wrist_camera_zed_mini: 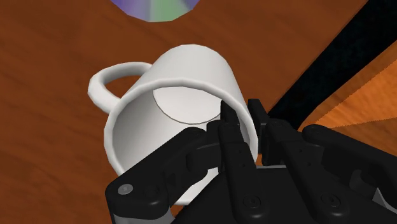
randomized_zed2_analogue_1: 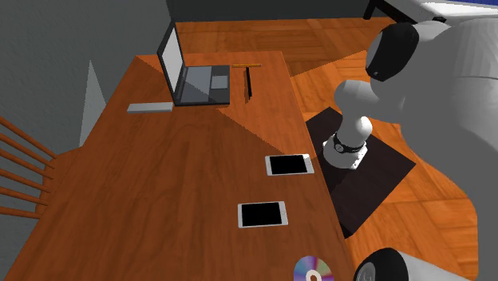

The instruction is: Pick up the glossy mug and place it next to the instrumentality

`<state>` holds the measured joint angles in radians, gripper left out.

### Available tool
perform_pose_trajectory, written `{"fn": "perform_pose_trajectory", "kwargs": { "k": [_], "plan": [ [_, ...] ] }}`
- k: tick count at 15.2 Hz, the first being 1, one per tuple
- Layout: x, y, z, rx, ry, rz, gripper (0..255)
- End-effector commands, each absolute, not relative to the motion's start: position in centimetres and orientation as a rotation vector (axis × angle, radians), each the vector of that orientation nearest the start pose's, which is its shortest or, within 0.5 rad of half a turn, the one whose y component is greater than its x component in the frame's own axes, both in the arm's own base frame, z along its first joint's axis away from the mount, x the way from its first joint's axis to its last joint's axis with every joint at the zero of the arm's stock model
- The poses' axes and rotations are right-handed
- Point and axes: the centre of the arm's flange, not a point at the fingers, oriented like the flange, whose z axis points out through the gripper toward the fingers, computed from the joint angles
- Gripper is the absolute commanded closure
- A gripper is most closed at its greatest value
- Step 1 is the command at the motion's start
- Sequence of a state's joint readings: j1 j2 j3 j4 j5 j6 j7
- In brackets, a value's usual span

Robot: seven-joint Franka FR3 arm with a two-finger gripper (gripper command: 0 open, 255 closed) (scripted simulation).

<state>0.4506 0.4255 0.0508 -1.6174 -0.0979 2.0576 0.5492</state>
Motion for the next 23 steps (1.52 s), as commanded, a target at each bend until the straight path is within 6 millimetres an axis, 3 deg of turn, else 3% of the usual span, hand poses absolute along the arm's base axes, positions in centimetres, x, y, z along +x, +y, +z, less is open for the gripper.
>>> {"fn": "perform_pose_trajectory", "kwargs": {
  "k": [1,3,10,11,16,20,23],
  "plan": [
    [59.7,31.7,37.1,-3.190,0.012,-0.075,255],
    [59.7,31.7,36.1,-3.190,0.012,-0.075,255],
    [59.7,31.7,36.1,-3.190,0.012,-0.075,255],
    [59.7,31.7,36.1,-3.190,0.012,-0.075,0],
    [59.7,31.7,36.1,-3.190,0.012,-0.075,0],
    [59.4,31.9,41.1,-3.190,0.012,-0.075,0],
    [59.4,31.9,41.1,-3.190,0.012,-0.075,0]
  ]
}}
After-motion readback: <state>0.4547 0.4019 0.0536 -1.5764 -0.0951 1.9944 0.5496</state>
